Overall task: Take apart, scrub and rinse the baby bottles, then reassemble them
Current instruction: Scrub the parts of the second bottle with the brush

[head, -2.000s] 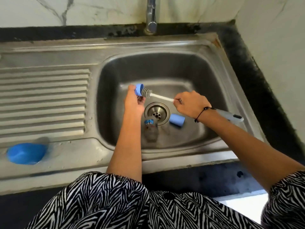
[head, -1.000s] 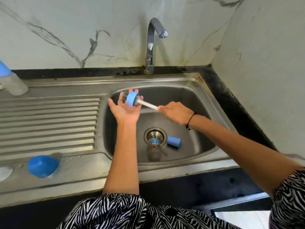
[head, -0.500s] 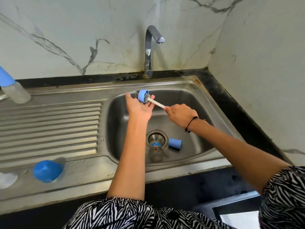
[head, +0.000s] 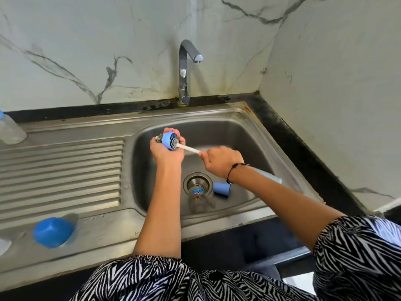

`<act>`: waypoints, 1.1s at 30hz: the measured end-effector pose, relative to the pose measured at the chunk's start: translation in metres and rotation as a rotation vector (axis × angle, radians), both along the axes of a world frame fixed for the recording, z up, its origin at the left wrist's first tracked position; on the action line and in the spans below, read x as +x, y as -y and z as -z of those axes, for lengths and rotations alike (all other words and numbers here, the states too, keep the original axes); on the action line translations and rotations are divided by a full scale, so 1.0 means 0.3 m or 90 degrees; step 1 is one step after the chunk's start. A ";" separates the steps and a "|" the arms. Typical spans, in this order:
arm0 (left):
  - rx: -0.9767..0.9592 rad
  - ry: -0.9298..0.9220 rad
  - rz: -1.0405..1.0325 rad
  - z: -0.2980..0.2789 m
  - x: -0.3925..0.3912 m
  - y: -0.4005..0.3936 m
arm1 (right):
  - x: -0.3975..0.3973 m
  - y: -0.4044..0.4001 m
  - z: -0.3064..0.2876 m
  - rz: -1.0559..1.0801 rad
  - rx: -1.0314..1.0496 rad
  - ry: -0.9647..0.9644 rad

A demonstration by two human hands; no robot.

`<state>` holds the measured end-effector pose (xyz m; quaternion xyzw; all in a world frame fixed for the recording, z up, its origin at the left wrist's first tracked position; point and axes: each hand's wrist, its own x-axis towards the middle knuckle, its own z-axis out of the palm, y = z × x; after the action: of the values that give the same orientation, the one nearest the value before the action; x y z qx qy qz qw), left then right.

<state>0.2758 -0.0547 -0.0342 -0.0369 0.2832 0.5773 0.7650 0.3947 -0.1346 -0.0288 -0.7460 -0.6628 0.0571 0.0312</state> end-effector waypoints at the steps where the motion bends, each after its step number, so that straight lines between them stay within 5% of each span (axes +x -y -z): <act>1: -0.001 -0.021 0.005 -0.012 0.004 -0.004 | 0.001 -0.010 -0.004 0.009 0.003 0.004; 6: 0.008 -0.058 0.017 -0.057 0.006 -0.017 | 0.006 -0.050 -0.056 0.042 -0.007 -0.028; 10: 0.042 -0.013 -0.013 0.001 -0.049 -0.043 | -0.010 -0.029 -0.088 0.019 -0.025 -0.182; 15: 0.074 0.096 -0.033 0.045 -0.065 -0.006 | -0.023 0.024 -0.034 -0.021 -0.084 -0.106; 23: -0.082 -0.061 0.041 0.019 -0.029 -0.053 | -0.009 -0.033 0.030 0.016 -0.023 0.035; 29: -0.069 -0.146 0.088 0.047 -0.035 -0.067 | 0.021 -0.063 0.022 0.029 -0.075 -0.101; 33: -0.014 0.005 0.049 0.095 -0.073 -0.047 | -0.025 -0.013 0.033 -0.001 -0.137 -0.164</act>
<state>0.2539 -0.0407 -0.0626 -0.0366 0.2878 0.5442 0.7872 0.3872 -0.1307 -0.0387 -0.7313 -0.6437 0.2227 0.0356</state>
